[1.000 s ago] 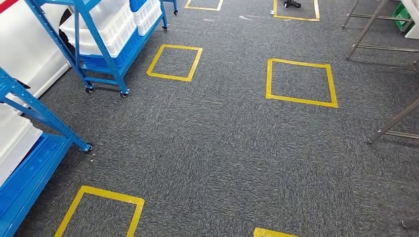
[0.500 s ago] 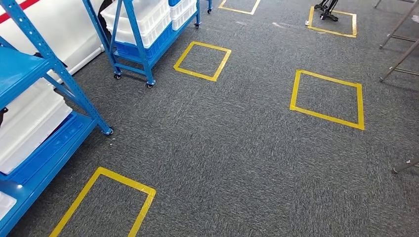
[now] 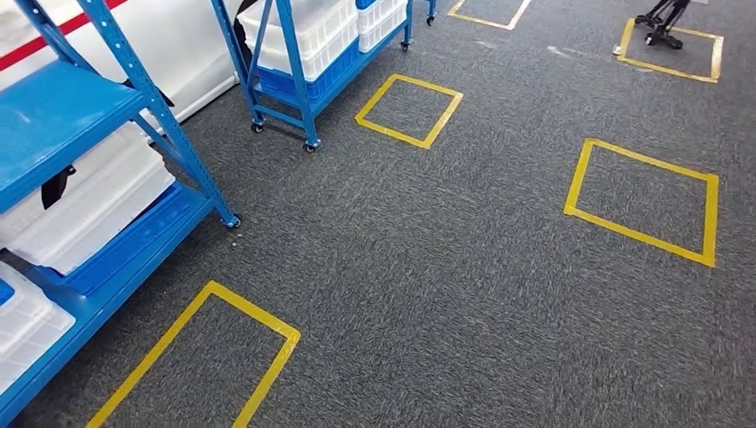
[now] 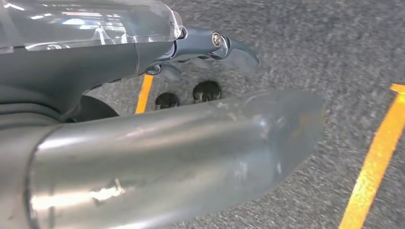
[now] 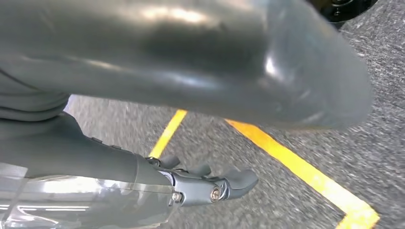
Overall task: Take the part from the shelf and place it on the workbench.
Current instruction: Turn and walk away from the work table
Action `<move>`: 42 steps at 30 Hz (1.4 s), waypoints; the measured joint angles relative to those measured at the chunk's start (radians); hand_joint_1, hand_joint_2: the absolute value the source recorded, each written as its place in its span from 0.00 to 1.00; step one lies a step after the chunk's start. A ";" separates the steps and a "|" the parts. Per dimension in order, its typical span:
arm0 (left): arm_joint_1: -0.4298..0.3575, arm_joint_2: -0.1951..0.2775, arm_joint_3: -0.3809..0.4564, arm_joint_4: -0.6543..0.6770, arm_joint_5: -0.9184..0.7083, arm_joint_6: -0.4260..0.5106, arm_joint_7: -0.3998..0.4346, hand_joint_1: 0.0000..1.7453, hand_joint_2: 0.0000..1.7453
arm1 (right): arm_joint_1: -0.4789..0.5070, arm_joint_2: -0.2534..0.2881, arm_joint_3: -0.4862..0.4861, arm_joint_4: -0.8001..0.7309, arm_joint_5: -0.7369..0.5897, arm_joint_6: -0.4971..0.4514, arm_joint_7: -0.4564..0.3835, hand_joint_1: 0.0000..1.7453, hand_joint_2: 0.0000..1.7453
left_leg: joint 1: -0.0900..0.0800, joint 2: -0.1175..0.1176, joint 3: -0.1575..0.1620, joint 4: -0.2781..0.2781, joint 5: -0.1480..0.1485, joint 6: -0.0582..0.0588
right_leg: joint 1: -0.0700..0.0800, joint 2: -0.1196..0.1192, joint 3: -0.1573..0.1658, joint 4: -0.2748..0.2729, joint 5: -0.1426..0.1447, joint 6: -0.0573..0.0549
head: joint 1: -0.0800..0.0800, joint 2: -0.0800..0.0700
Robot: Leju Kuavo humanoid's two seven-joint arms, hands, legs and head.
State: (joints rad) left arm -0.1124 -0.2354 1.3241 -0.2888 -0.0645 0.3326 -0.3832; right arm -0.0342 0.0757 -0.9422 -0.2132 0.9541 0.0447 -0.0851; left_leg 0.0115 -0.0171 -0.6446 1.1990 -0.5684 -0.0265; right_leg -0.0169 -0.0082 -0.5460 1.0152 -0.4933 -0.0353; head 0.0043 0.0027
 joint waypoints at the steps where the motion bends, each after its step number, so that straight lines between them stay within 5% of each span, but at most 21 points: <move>1: 0.000 0.000 -0.001 0.000 0.001 0.000 0.002 0.00 0.00 | 0.000 -0.001 0.000 0.000 0.003 0.000 -0.001 0.00 0.00 | 0.001 0.005 -0.026 0.057 -0.023 -0.003 | 0.002 -0.013 0.000 0.000 -0.001 -0.001 | 0.000 0.000; 3: 0.002 0.000 -0.002 0.000 0.005 0.001 0.008 0.00 0.00 | 0.000 -0.002 0.000 0.000 0.010 0.000 0.001 0.00 0.00 | 0.002 0.010 -0.033 0.080 -0.015 -0.005 | 0.005 -0.038 0.000 0.002 -0.003 -0.001 | 0.000 0.000; 7: 0.002 0.000 -0.002 0.000 0.011 -0.003 0.018 0.00 0.00 | -0.002 -0.002 0.000 0.000 0.015 0.000 0.008 0.00 0.00 | -0.005 0.053 0.089 -0.152 0.087 0.009 | 0.008 -0.075 0.007 0.006 -0.010 0.009 | 0.000 0.000; 10: 0.002 0.005 -0.002 0.000 0.012 -0.005 0.024 0.00 0.00 | -0.006 -0.002 0.000 0.000 0.018 0.000 0.009 0.00 0.00 | -0.013 0.053 0.101 -0.191 0.094 0.026 | 0.009 -0.094 0.013 0.003 -0.012 0.027 | 0.000 0.000; 13: 0.005 0.011 -0.002 0.000 0.015 -0.009 0.027 0.00 0.00 | -0.009 -0.002 0.000 0.000 0.020 0.001 0.011 0.00 0.00 | -0.005 0.029 0.111 -0.210 0.109 0.044 | 0.004 -0.053 0.005 0.037 -0.041 0.043 | 0.002 0.000; 15: 0.003 0.014 -0.002 0.000 0.019 -0.013 0.028 0.00 0.00 | -0.006 -0.002 -0.001 0.000 0.020 0.001 0.012 0.00 0.00 | -0.003 0.014 0.110 -0.213 0.115 0.050 | 0.001 -0.008 -0.049 0.147 -0.106 0.047 | 0.004 0.000; 17: 0.003 0.015 -0.002 0.000 0.022 -0.017 0.030 0.00 0.00 | -0.002 -0.002 -0.001 0.000 0.021 0.001 0.012 0.00 0.00 | -0.004 -0.006 0.106 -0.212 0.116 0.052 | 0.001 0.003 -0.108 0.262 -0.146 0.049 | 0.004 0.000; 19: 0.005 0.016 -0.002 0.000 0.024 -0.018 0.031 0.00 0.00 | 0.001 -0.002 -0.001 0.001 0.022 0.001 0.013 0.00 0.00 | -0.003 -0.030 0.107 -0.209 0.115 0.051 | -0.002 0.007 -0.108 0.247 -0.106 0.049 | 0.004 0.000; 22: 0.004 0.016 -0.002 0.000 0.026 -0.019 0.033 0.00 0.00 | 0.005 -0.002 -0.001 0.001 0.022 0.001 0.013 0.00 0.00 | -0.003 -0.064 0.105 -0.197 0.109 0.039 | -0.008 0.051 -0.028 0.062 -0.008 0.046 | 0.005 0.000; 24: 0.004 0.017 -0.002 0.000 0.026 -0.019 0.033 0.00 0.00 | 0.005 -0.002 -0.002 0.001 0.022 0.001 0.014 0.00 0.00 | -0.004 -0.081 0.097 -0.191 0.106 0.026 | -0.006 0.070 -0.010 0.016 0.001 0.041 | 0.004 0.000; 26: 0.006 0.018 -0.002 0.000 0.026 -0.019 0.033 0.00 0.00 | 0.002 -0.002 -0.002 0.001 0.022 0.001 0.014 0.00 0.00 | -0.002 -0.095 0.093 -0.192 0.106 0.013 | -0.004 0.051 -0.009 0.011 0.002 0.029 | 0.004 0.000; 28: 0.008 0.019 -0.002 0.000 0.026 -0.019 0.033 0.00 0.00 | 0.001 -0.001 -0.002 0.001 0.022 0.001 0.015 0.00 0.00 | -0.001 -0.073 0.079 -0.162 0.084 0.004 | -0.006 0.029 -0.005 0.003 0.005 0.015 | 0.002 0.000; 31: 0.006 0.020 -0.002 0.000 0.029 -0.019 0.033 0.00 0.00 | 0.006 -0.001 -0.002 0.001 0.023 0.000 0.015 0.00 0.00 | -0.001 -0.007 -0.006 0.019 -0.008 -0.005 | -0.001 -0.008 -0.003 0.000 0.003 0.001 | -0.005 0.000; 33: 0.007 0.020 -0.002 0.000 0.031 -0.020 0.033 0.00 0.00 | 0.007 -0.001 -0.003 0.001 0.023 0.000 0.015 0.00 0.00 | 0.001 0.007 -0.044 0.097 -0.026 -0.008 | 0.003 -0.032 -0.001 0.001 0.000 -0.001 | -0.005 0.000; 34: 0.008 0.020 -0.001 0.000 0.031 -0.020 0.033 0.00 0.00 | 0.007 -0.001 -0.003 0.001 0.023 0.000 0.015 0.00 0.00 | 0.001 0.011 -0.034 0.078 -0.006 -0.007 | 0.004 -0.043 0.000 0.002 -0.002 -0.001 | -0.005 0.000; 38: 0.007 0.020 -0.001 0.000 0.033 -0.021 0.033 0.00 0.00 | 0.006 0.000 -0.005 0.001 0.023 0.000 0.017 0.00 0.00 | -0.008 0.067 0.087 -0.162 0.097 0.014 | 0.008 -0.078 0.012 0.005 -0.013 0.013 | -0.005 0.000; 41: 0.007 0.020 -0.001 0.000 0.035 -0.022 0.033 0.00 0.00 | 0.000 0.001 -0.008 0.001 0.024 0.000 0.020 0.00 0.00 | -0.013 0.057 0.094 -0.187 0.102 0.032 | 0.010 -0.098 0.021 0.002 -0.016 0.030 | -0.004 0.000; 42: 0.008 0.020 -0.001 0.000 0.035 -0.022 0.033 0.00 0.00 | -0.001 0.000 -0.008 0.001 0.024 0.000 0.021 0.00 0.00 | -0.010 0.048 0.097 -0.193 0.106 0.038 | 0.008 -0.088 0.023 0.005 -0.021 0.036 | -0.003 0.000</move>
State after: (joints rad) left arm -0.1040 -0.2152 1.3230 -0.2888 -0.0292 0.3110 -0.3502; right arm -0.0351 0.0762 -0.9500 -0.2122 0.9777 0.0446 -0.0642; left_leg 0.0014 0.0308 -0.5472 1.0060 -0.4625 0.0115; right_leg -0.0084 -0.0967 -0.5235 1.0203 -0.5147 0.0009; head 0.0012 0.0027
